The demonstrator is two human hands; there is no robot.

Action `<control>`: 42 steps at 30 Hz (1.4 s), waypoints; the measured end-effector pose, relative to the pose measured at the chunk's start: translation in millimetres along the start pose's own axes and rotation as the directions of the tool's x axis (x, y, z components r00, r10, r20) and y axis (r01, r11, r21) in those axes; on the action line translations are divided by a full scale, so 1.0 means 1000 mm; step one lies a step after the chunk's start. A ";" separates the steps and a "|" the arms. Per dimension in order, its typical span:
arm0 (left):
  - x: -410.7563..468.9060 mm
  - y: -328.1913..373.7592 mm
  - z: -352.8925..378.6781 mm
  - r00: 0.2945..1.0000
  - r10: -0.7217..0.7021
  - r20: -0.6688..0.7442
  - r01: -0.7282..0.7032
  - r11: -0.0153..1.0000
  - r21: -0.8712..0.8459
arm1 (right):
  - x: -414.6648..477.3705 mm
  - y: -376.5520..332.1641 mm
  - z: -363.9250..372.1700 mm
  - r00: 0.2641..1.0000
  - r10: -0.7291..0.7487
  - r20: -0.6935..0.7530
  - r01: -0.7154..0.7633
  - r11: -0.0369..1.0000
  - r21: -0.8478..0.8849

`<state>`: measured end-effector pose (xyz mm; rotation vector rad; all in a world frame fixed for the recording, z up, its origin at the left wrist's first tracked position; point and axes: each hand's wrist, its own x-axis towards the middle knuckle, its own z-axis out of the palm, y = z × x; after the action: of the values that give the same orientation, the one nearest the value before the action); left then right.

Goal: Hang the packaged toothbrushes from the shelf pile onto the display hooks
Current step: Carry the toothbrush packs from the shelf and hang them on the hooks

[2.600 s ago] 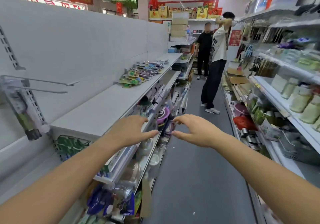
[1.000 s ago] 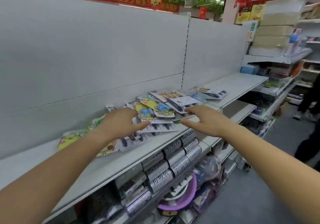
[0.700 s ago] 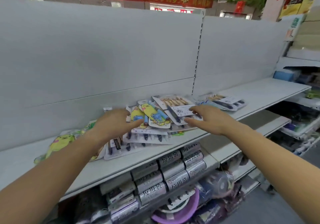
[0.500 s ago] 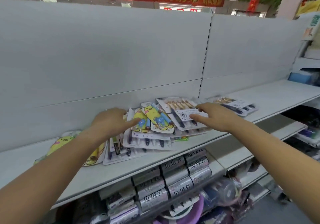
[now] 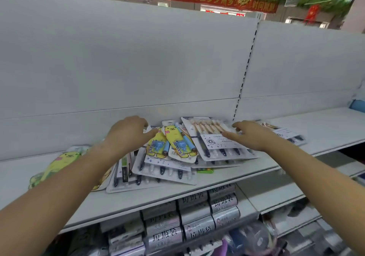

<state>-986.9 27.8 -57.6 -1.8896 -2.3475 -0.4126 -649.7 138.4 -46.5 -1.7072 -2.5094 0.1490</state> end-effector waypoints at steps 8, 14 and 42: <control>0.001 0.010 -0.011 0.997 -0.072 -0.030 0.071 0.997 -0.022 | 0.025 0.012 -0.010 0.999 -0.021 0.030 0.021 0.999 0.024; 0.004 0.018 -0.004 0.995 -0.100 -0.003 0.099 0.992 -0.083 | 0.032 0.026 -0.002 0.997 -0.007 0.075 0.005 1.000 0.022; 0.047 0.203 0.036 0.877 -0.347 0.334 0.271 0.928 0.255 | 0.085 0.288 -0.009 0.949 0.237 0.206 -0.255 0.965 0.067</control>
<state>-797.2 121.3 -50.8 -1.6144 -2.8223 0.1851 -414.8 323.0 -74.6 -2.0526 -2.3606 0.4692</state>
